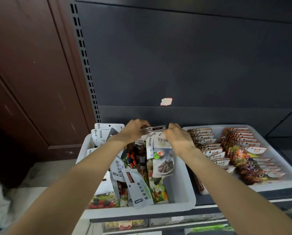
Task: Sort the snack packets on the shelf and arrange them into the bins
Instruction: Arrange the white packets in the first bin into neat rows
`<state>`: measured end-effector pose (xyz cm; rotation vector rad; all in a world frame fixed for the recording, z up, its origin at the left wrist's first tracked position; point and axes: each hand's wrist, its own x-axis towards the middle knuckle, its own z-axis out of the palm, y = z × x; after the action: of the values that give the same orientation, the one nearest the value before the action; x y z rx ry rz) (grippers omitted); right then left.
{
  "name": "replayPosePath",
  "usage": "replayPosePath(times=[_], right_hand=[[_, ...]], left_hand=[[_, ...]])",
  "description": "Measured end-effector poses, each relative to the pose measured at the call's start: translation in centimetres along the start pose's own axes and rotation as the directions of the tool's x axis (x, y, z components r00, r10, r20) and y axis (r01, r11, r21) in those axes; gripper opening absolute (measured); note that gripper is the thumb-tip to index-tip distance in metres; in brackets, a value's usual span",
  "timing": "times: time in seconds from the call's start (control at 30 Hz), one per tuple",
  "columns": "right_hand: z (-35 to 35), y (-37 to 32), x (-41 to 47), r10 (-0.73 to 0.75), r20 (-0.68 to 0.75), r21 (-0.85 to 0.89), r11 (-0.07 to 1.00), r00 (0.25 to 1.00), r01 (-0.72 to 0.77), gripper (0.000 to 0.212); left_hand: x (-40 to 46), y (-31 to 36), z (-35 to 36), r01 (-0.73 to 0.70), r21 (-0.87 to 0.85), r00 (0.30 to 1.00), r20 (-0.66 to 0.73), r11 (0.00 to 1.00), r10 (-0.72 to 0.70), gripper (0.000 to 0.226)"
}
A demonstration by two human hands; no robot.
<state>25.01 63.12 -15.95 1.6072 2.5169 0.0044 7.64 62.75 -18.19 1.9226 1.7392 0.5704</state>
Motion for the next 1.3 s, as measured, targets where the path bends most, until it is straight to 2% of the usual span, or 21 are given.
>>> replayPosePath(times=[0.1, 0.17, 0.27, 0.37, 0.47, 0.53, 0.6, 0.67, 0.73, 0.8, 0.9, 0.97, 1.07, 1.17, 1.3], right_hand=[[-0.8, 0.1, 0.7, 0.014, -0.116, 0.002, 1.0, 0.993, -0.014, 0.046], [-0.6, -0.4, 0.9, 0.009, -0.086, -0.027, 1.0, 0.996, -0.011, 0.042], [1.0, -1.3, 0.9, -0.008, 0.047, -0.119, 0.993, 0.999, 0.013, 0.058], [2.1, -1.2, 0.9, 0.016, -0.002, -0.104, 0.994, 1.0, -0.016, 0.072], [2.7, -0.5, 0.6, 0.055, -0.179, 0.007, 0.999, 0.982, -0.054, 0.069], [3.6, -0.6, -0.5, 0.024, -0.315, 0.148, 0.989, 0.949, 0.024, 0.065], [4.6, -1.5, -2.2, -0.044, -0.317, 0.272, 0.953, 0.947, 0.135, 0.073], [5.7, -2.3, -3.8, -0.125, -0.22, 0.334, 0.922, 0.968, 0.195, 0.087], [6.8, -2.7, -4.7, -0.187, -0.138, 0.27, 0.938, 0.973, 0.218, 0.096], [7.7, -3.0, -4.9, -0.196, -0.099, 0.136, 0.969, 0.976, 0.208, 0.096], [8.6, -3.6, -4.1, -0.215, -0.135, -0.058, 0.976, 0.967, 0.209, 0.095], [8.9, -3.7, -3.4, -0.19, -0.141, -0.176, 0.971, 0.972, 0.164, 0.094], [8.7, -3.6, -3.6, -0.108, -0.136, -0.227, 0.971, 0.985, 0.075, 0.098], [9.0, -4.4, -4.2, -0.106, -0.121, -0.133, 0.987, 0.987, 0.089, 0.1], [9.2, -4.0, -5.4, -0.089, -0.146, 0.238, 0.963, 0.985, 0.122, 0.091]], left_hand=[[-0.9, -0.6, -0.8, 0.044, -0.047, 0.998, -0.049, 0.998, -0.046, 0.026], [-1.7, -0.8, -1.0, 0.082, -0.029, 0.997, -0.004, 0.996, -0.082, 0.035], [-2.9, -1.0, -0.6, 0.143, -0.02, 0.989, 0.027, 0.99, -0.143, 0.044], [-4.0, -0.8, -0.4, 0.139, 0.009, 0.99, 0.025, 0.99, -0.139, 0.052], [-4.7, -0.6, -0.5, 0.119, 0.027, 0.992, 0.03, 0.993, -0.119, 0.063], [-5.2, -0.7, -0.5, 0.118, 0.094, 0.992, 0.039, 0.989, -0.122, 0.067], [-5.9, -0.8, -0.5, 0.111, 0.249, 0.992, 0.024, 0.962, -0.121, 0.066], [-7.1, -0.8, -0.5, 0.09, 0.371, 0.995, 0.01, 0.924, -0.1, 0.058], [-8.2, -0.7, -0.3, 0.044, 0.427, 0.997, 0.036, 0.903, -0.066, 0.05], [-9.3, -0.7, 0.3, -0.006, 0.461, 0.994, 0.099, 0.887, -0.044, 0.048], [-10.1, -1.2, 1.0, -0.061, 0.533, 0.985, 0.167, 0.844, -0.034, 0.058], [-10.4, -1.7, 1.3, -0.071, 0.563, 0.981, 0.189, 0.824, -0.045, 0.061], [-11.0, -2.0, 1.5, -0.099, 0.607, 0.982, 0.186, 0.788, -0.02, 0.062], [-11.5, -1.7, 1.8, -0.103, 0.656, 0.984, 0.179, 0.747, -0.022, 0.062], [-11.8, -0.8, 2.3, -0.085, 0.712, 0.98, 0.185, 0.697, -0.069, 0.067]])
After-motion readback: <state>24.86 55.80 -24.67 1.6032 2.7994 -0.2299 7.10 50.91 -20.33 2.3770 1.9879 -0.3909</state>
